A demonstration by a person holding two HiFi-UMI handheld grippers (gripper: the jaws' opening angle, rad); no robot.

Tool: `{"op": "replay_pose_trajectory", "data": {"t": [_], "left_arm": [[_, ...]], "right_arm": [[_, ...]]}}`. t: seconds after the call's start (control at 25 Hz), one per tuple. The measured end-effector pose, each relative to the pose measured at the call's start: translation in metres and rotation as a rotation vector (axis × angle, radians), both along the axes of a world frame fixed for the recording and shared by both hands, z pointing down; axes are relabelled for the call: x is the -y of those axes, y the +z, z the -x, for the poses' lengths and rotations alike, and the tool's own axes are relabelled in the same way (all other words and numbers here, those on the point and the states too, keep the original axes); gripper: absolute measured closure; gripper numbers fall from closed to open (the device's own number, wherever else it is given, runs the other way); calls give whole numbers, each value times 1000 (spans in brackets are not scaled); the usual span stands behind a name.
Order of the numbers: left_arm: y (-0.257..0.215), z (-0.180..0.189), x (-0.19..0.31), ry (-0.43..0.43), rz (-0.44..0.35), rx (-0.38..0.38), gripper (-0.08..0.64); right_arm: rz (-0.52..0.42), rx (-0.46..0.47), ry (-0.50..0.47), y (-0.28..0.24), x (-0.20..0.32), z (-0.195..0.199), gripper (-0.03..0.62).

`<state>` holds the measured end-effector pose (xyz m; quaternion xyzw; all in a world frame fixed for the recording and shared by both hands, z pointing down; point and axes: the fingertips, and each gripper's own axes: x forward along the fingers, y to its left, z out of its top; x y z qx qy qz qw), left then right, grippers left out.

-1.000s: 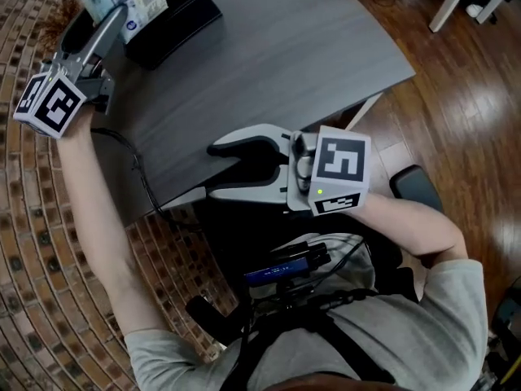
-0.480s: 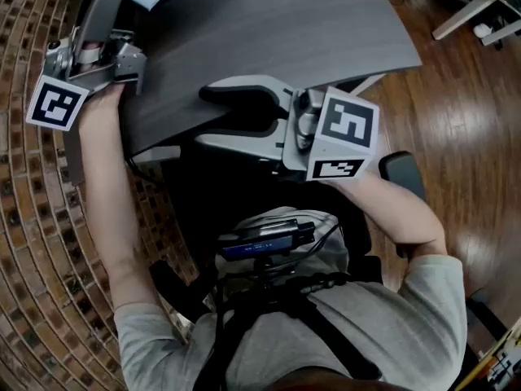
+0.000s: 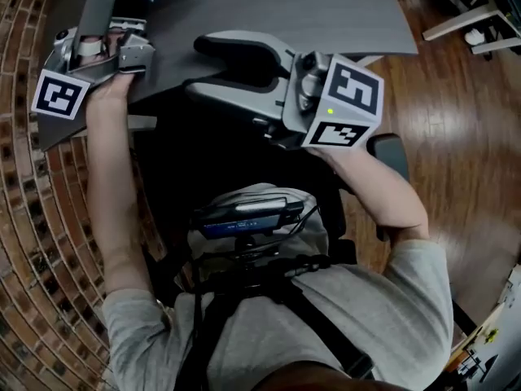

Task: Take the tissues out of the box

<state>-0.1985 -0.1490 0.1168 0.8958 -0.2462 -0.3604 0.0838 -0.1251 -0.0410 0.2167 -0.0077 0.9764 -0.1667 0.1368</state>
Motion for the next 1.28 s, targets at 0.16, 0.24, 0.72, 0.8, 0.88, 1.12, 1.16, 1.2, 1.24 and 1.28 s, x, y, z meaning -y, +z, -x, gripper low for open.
{"op": "replay_pose_trajectory", "data": {"t": [0.16, 0.24, 0.72, 0.8, 0.88, 1.12, 1.16, 1.2, 1.24, 1.28], "left_arm": [[4, 1, -15, 17, -10, -68, 233], [8, 2, -22, 26, -12, -105, 233], [22, -1, -53, 59, -11, -202, 233], [23, -4, -58, 66, -10, -210, 233], [26, -9, -63, 71, -12, -207, 233], [35, -19, -65, 93, 6, -184, 233], [35, -20, -65, 96, 7, -185, 233], [34, -20, -65, 98, 6, -186, 233], [32, -21, -66, 100, 5, -187, 233], [31, -21, -66, 101, 3, -188, 233]], "right_arm": [[-11, -10, -6, 0, -2, -1, 365], [-16, -7, -14, -1, -3, 0, 365], [-41, -5, -56, -8, -7, 4, 365], [-52, -6, -61, -6, -9, 3, 365], [-62, -13, -63, -3, -12, 1, 365], [-106, -36, -60, -5, -12, -2, 365], [-114, -39, -59, -6, -12, -2, 364], [-121, -41, -59, -7, -13, -2, 365], [-125, -42, -62, -8, -13, -1, 365], [-127, -41, -68, -9, -14, 0, 365]]}}
